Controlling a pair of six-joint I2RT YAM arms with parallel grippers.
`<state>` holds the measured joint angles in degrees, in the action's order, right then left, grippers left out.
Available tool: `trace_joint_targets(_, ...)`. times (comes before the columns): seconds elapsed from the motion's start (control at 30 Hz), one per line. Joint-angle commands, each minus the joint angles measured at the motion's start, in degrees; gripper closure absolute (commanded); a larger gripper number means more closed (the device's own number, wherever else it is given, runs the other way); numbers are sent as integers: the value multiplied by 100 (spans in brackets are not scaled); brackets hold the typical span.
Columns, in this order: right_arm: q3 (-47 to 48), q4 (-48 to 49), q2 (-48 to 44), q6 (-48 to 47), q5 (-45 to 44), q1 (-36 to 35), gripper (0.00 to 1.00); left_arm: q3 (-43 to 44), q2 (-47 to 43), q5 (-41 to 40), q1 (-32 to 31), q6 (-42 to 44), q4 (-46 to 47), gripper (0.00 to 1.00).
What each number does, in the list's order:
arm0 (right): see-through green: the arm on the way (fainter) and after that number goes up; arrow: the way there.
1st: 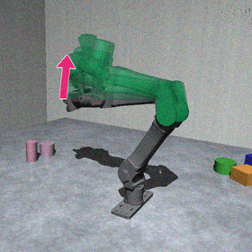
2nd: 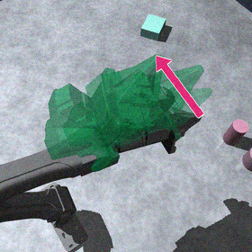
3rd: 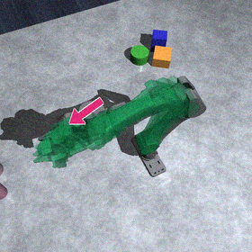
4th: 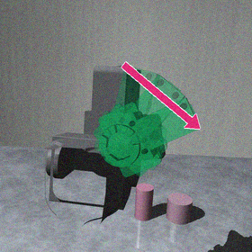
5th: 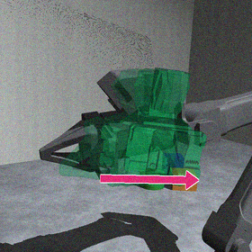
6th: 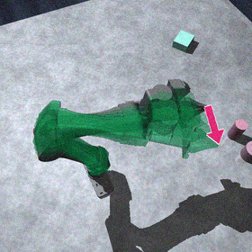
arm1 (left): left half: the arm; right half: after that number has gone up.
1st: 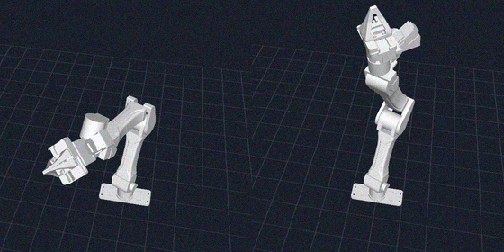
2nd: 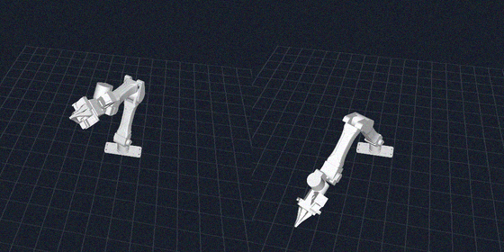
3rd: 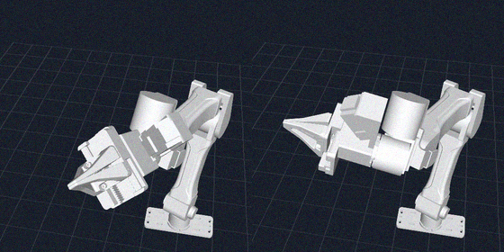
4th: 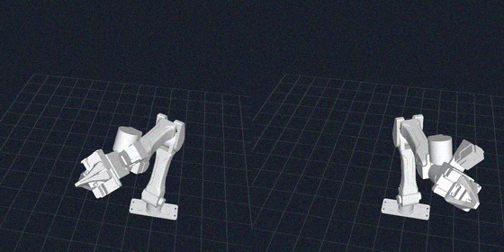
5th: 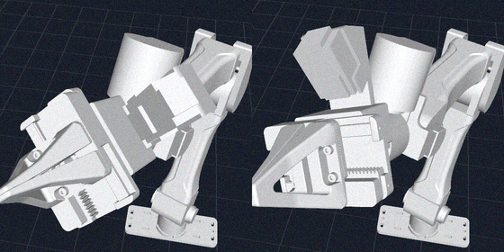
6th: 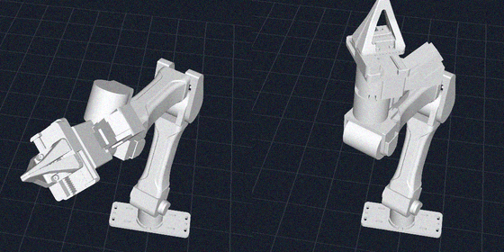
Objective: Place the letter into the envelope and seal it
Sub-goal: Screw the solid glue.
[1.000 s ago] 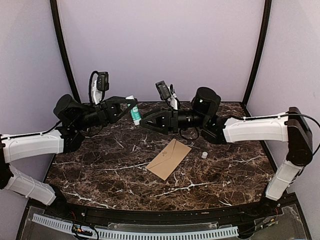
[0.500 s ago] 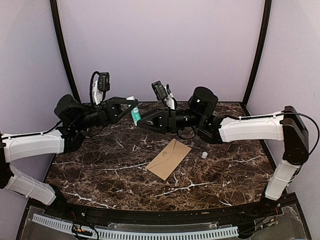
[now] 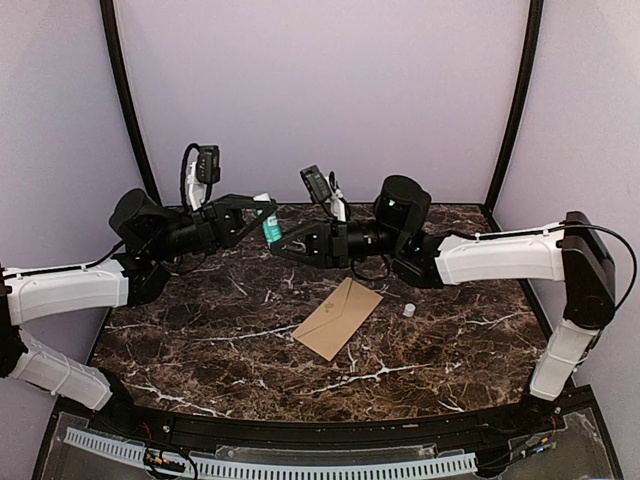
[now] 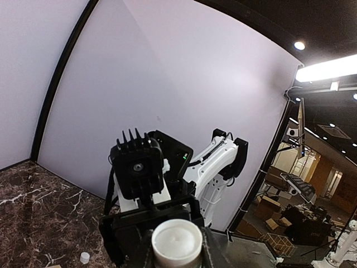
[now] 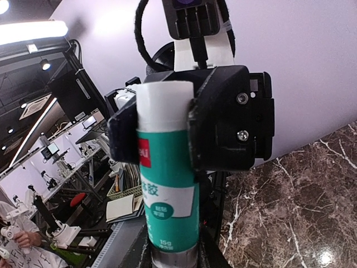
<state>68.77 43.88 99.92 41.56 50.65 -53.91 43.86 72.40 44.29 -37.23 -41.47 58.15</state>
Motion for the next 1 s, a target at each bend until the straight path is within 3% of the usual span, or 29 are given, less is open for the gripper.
trace_joint_targets(0.0,158,-340,-104,-348,-440,-49,80,-39,-182,-172,35,455,-383,100)
trace_joint_targets(0.2,132,-1060,-312,-877,-1282,-50,85,10,-304,-695,33,1409,-1533,100)
trace_joint_targets(0.4,219,-1698,-405,-1157,-2206,-58,85,145,-364,-1298,-6,1814,-2278,100)
trace_joint_targets(0.6,644,-2659,-318,-1390,-3509,-166,85,581,-206,-2630,-401,2491,-3448,100)
trace_joint_targets(0.77,1154,-3492,-151,-1649,-4972,-415,85,811,-62,-3758,-662,2483,-3961,100)
trace_joint_targets(0.97,1797,-4114,156,-1803,-6499,-754,83,871,19,-4347,-832,2213,-4100,100)
